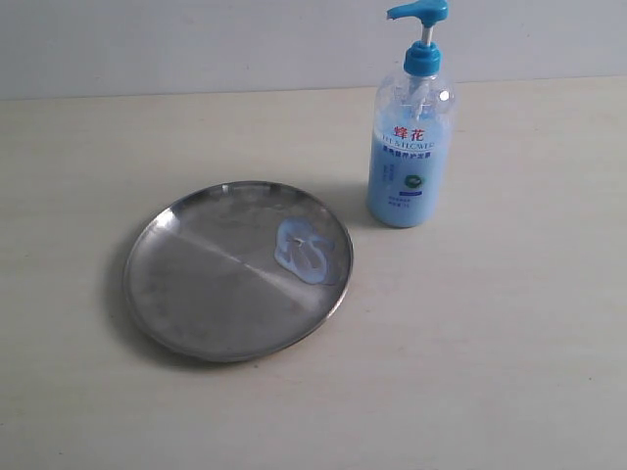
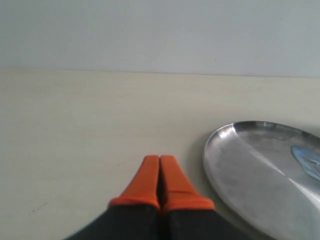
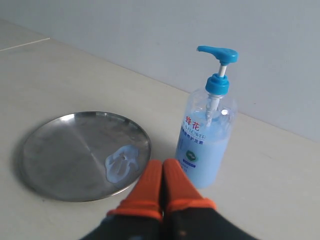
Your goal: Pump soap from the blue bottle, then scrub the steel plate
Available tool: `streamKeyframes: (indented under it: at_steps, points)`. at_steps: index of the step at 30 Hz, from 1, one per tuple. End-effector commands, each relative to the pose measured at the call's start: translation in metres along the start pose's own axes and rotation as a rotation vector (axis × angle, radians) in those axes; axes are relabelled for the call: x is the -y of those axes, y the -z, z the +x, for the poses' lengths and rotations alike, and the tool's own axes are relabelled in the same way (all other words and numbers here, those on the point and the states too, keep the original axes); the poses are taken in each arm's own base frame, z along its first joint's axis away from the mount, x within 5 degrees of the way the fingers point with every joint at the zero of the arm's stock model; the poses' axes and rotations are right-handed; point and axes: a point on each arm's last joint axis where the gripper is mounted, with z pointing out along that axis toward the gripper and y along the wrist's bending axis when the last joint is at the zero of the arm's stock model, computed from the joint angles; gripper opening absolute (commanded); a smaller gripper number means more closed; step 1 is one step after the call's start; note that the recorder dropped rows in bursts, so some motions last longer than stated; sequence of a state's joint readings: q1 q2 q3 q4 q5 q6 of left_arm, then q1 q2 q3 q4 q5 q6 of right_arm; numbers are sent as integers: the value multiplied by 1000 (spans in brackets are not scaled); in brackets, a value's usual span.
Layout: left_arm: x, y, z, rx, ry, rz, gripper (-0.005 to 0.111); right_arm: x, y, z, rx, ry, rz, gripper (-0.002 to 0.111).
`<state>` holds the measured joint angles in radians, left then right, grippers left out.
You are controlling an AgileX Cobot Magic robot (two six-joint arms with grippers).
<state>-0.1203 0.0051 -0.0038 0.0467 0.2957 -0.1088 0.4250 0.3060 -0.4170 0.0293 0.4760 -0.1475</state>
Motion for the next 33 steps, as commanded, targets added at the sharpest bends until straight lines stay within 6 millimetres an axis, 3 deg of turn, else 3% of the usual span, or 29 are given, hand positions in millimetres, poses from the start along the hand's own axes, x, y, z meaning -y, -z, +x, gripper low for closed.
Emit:
streamKeyframes:
  at_steps: [1, 33]
  points:
    - [-1, 0, 3, -22, 5, -8, 0, 0, 0, 0, 10, 7, 3, 0]
    - [-1, 0, 6, -55, 0, -11, 0, 0, 0, 0, 19, 8, 4, 0]
